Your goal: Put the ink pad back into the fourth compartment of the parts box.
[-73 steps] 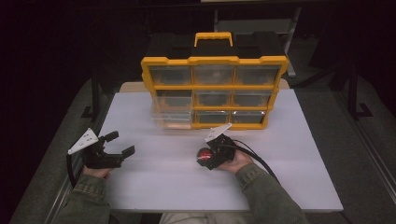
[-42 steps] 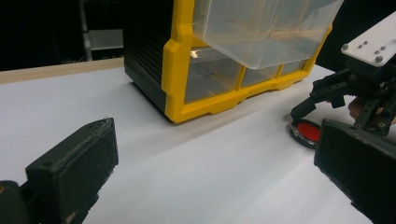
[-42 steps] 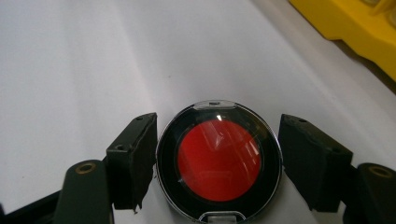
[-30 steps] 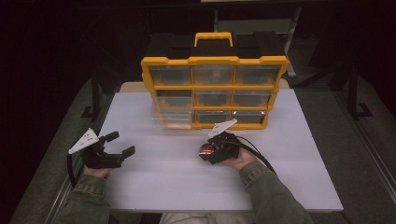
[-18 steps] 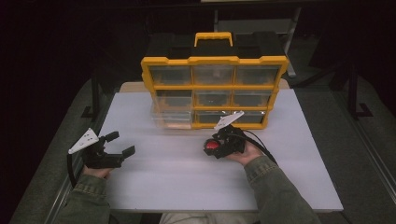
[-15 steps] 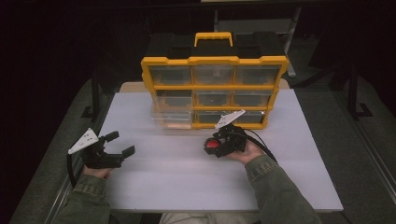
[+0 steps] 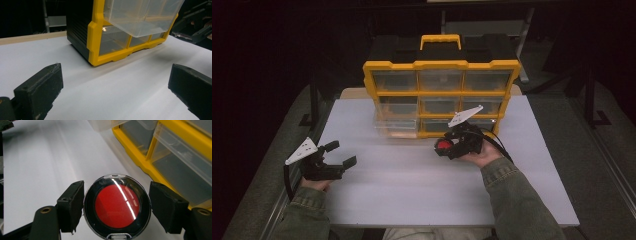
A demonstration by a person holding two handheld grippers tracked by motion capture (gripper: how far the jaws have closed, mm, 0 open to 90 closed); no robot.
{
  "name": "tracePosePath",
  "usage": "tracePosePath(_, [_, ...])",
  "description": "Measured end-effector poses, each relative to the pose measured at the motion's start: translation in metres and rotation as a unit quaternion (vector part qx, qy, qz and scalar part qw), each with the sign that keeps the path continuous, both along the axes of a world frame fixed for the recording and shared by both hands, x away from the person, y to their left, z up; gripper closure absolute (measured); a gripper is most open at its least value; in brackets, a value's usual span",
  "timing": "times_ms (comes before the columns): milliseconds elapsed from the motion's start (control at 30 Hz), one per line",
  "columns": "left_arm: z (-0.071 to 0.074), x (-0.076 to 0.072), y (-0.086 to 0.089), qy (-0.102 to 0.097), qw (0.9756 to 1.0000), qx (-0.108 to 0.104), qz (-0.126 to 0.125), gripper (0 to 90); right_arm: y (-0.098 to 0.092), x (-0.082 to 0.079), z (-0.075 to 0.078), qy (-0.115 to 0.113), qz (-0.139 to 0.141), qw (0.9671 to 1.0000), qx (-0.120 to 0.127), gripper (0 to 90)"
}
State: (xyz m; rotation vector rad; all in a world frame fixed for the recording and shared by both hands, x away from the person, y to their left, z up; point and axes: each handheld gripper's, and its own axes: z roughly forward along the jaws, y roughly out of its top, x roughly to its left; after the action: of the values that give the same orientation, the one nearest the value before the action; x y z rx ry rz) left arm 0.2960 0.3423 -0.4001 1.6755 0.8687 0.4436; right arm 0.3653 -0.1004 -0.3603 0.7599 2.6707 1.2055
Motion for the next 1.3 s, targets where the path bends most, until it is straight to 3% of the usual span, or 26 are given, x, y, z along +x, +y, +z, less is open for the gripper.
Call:
tracePosePath(867, [0.000,0.000,0.000,0.000,1.0000,0.003,0.001,0.0,0.007,0.005,0.042,-0.023,0.027,0.9993,-0.012,29.2])
tracePosePath(1300, [0.000,0.001,0.000,-0.001,1.0000,0.003,0.001,0.0,0.011,0.010,0.068,-0.032,0.026,0.9991,-0.004,29.2])
